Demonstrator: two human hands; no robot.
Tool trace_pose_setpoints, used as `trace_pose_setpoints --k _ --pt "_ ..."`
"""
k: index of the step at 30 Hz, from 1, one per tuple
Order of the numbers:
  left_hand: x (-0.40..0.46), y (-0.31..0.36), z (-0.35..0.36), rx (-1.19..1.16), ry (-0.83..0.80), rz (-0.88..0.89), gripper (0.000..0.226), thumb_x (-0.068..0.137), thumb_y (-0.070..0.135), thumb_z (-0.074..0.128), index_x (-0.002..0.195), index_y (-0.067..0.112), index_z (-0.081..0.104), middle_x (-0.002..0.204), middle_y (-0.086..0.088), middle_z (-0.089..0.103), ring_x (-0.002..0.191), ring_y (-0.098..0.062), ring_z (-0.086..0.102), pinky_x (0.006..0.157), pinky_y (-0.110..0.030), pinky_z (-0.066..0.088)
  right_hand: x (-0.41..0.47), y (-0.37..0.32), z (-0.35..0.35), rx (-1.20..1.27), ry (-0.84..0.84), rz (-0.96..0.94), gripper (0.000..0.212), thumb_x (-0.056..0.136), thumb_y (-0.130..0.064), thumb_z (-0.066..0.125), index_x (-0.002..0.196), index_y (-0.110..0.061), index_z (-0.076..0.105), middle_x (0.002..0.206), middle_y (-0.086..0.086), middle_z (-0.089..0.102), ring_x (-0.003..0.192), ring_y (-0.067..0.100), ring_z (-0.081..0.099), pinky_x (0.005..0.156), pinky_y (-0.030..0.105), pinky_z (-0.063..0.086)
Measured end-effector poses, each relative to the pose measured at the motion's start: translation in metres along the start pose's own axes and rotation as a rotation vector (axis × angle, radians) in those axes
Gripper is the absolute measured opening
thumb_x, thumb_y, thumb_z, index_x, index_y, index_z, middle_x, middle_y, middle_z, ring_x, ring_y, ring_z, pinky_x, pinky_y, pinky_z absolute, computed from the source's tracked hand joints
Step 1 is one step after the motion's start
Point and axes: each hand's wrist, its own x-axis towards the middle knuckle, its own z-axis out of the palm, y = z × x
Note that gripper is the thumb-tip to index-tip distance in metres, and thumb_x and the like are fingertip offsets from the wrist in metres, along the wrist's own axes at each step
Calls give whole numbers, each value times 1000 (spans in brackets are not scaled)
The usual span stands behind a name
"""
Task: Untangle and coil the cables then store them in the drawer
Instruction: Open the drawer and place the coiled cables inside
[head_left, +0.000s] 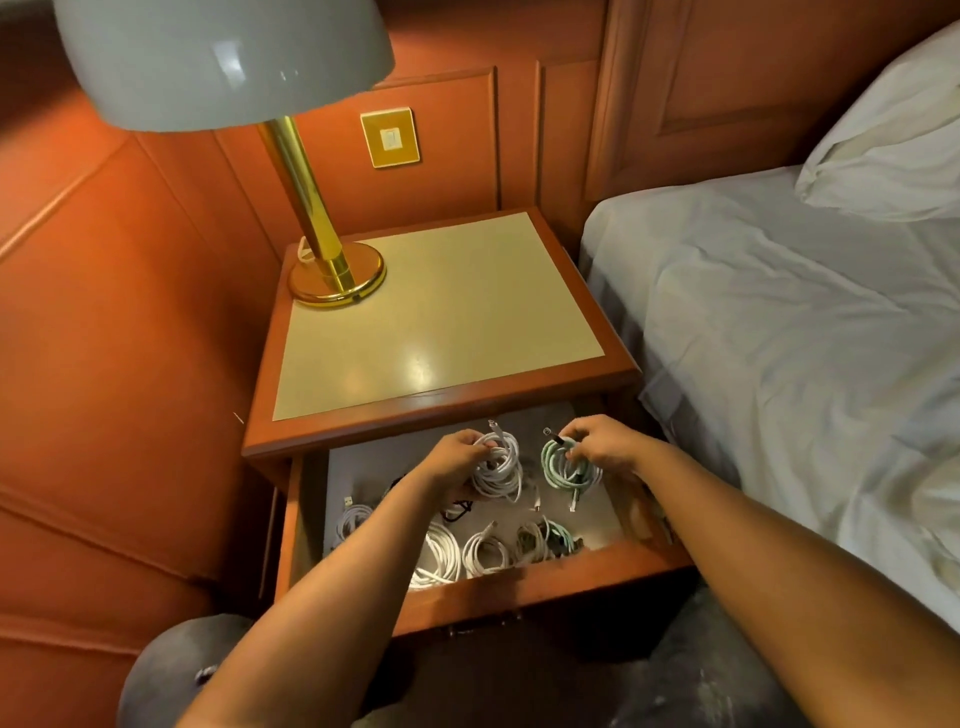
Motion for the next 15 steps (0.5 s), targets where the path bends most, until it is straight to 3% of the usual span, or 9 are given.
trace_pose_setpoints --k 4,7,8,10,12,15 --pt "15 -12 -11 77 20 -11 10 93 7 57 103 6 59 88 -11 59 75 -22 59 54 -30 52 16 1 7 -148 -120 56 12 82 0 69 93 -4 66 87 11 62 87 24 56 68 30 43" --pt "26 -15 -15 187 23 30 11 90 8 63 100 11 64 85 -5 63 71 -16 57 53 -19 45 35 3 13 -304 -218 80 30 83 -7 68 111 2 65 102 13 68 91 26 63 74 36 51" --pt "31 -16 -17 215 24 38 13 90 9 63 103 11 65 88 -6 64 73 -15 57 54 -18 44 41 4 15 -338 -240 92 30 84 -8 64 112 2 65 101 15 68 87 26 64 69 36 52" --pt "39 -16 -20 227 48 37 17 91 9 61 108 9 64 95 -9 64 76 -17 58 61 -21 45 47 0 16 -420 -258 108 23 85 -6 52 103 3 63 86 11 63 68 21 56 55 28 43" --pt "44 -16 -22 205 94 18 19 93 8 59 111 8 64 99 -9 64 76 -16 58 64 -23 46 47 -9 16 -457 -233 145 10 89 -4 49 89 -4 59 73 5 53 60 14 46 50 24 36" --pt "51 -17 -27 275 129 35 28 96 9 55 123 8 60 111 -5 60 97 -22 56 79 -29 44 52 -15 18 -552 -247 154 21 94 -6 45 74 -6 52 83 11 53 64 18 46 49 23 37"
